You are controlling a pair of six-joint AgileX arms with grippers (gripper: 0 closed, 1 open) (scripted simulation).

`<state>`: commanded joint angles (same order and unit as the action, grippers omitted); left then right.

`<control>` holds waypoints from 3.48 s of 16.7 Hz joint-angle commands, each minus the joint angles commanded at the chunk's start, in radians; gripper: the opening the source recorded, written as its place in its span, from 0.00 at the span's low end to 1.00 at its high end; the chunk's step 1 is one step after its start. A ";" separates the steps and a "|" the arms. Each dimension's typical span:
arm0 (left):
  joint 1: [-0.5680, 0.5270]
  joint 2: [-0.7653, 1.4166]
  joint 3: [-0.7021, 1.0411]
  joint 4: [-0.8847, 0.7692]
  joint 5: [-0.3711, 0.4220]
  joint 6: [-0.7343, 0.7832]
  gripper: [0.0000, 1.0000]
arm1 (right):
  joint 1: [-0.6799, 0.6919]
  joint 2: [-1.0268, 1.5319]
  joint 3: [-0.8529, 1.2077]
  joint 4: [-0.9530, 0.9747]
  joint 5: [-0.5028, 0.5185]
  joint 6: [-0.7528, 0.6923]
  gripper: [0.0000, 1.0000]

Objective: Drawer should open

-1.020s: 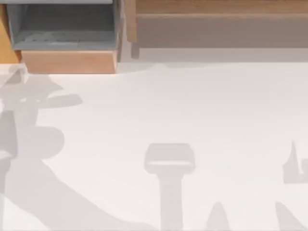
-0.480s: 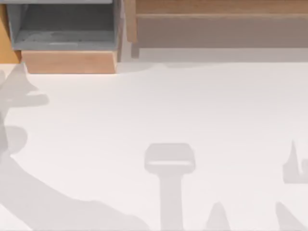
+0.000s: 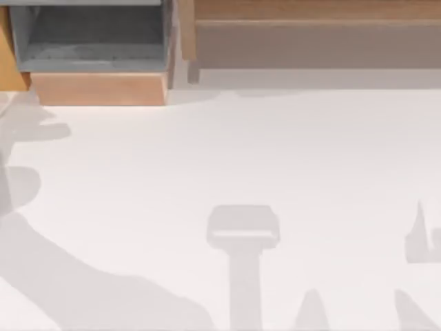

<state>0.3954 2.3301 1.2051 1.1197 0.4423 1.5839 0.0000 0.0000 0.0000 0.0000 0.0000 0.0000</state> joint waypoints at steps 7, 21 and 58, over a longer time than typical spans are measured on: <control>-0.002 0.004 0.009 -0.005 -0.002 0.000 0.77 | 0.000 0.000 0.000 0.000 0.000 0.000 1.00; -0.002 0.004 0.009 -0.005 -0.002 0.000 0.00 | 0.000 0.000 0.000 0.000 0.000 0.000 1.00; 0.218 -0.248 -0.605 0.320 0.215 0.007 0.00 | 0.000 0.000 0.000 0.000 0.000 0.000 1.00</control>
<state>0.6135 2.0822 0.6001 1.4395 0.6577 1.5907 0.0000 0.0000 0.0000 0.0000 0.0000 0.0000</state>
